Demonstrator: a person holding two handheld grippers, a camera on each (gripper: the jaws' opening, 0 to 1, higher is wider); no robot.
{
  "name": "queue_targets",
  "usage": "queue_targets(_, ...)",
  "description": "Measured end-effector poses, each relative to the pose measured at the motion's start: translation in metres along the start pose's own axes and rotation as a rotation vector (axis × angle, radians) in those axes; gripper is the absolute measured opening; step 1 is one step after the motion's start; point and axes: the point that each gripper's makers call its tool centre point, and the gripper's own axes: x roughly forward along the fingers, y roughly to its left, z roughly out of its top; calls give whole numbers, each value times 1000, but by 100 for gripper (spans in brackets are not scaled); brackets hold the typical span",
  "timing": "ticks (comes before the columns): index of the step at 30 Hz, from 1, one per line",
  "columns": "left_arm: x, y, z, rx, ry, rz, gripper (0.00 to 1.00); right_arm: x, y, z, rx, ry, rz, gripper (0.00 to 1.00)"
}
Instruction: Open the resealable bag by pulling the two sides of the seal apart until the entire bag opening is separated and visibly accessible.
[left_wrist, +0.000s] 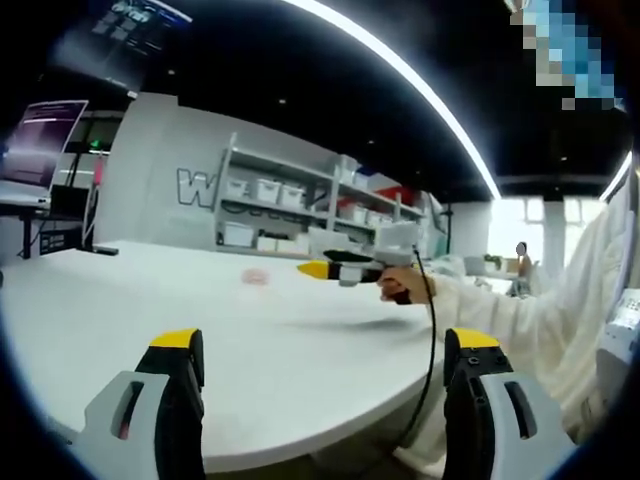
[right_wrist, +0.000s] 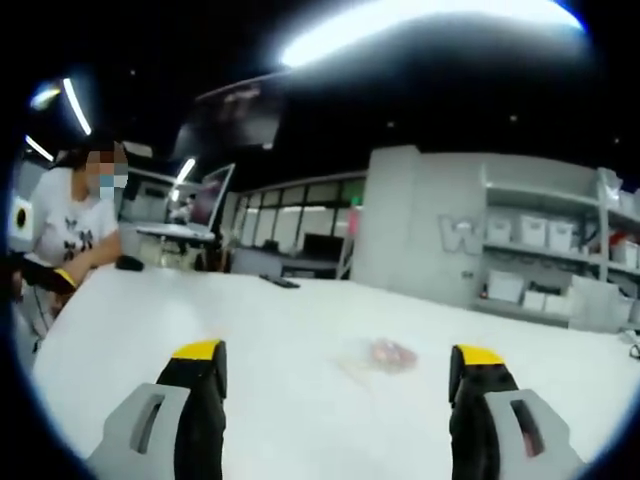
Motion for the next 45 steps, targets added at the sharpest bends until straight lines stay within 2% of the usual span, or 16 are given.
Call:
queue_targets(8,3,3,0,-2,3,6,99,-10,-2,0,-11,4,0,92)
queue_targets(22,3,5,0,-2,6,9,99,-32,11,8,-10,-16,12,89)
queue_targets(29,2,5,0,1,8,10,99,-41,17,4,-16,-5,16,88)
queue_targets(45,0,14,1,2,6,32,99,-65,14,1,-11,-13,-13,86)
